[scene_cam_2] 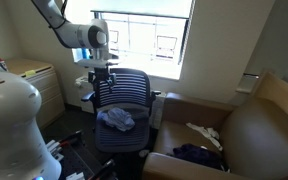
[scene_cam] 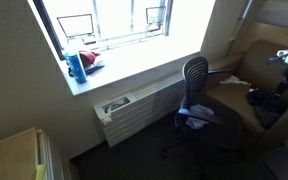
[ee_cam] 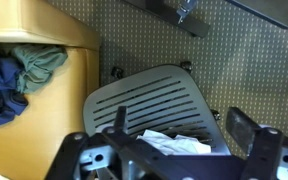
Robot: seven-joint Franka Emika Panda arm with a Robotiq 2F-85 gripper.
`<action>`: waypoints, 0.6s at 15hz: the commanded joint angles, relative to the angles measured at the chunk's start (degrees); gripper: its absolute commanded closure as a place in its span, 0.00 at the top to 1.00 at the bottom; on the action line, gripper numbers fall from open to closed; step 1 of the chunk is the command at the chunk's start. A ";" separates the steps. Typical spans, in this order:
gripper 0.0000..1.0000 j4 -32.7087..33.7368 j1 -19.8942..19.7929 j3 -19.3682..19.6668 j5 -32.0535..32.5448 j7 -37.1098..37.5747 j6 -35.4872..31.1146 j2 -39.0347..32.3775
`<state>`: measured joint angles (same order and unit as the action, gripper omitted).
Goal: Move the blue shirt to the sofa chair
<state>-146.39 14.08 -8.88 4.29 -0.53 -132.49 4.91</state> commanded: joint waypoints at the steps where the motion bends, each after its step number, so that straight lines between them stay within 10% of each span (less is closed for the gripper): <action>1: 1.00 -0.69 1.69 -4.59 1.14 7.11 -13.03 -11.05; 6: 1.00 6.95 9.47 -3.89 12.16 19.06 -19.57 -25.96; 9: 1.00 5.81 9.72 -4.97 7.54 17.04 -18.38 -25.00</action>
<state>-140.49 22.97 -14.59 12.40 16.96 -150.87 -20.37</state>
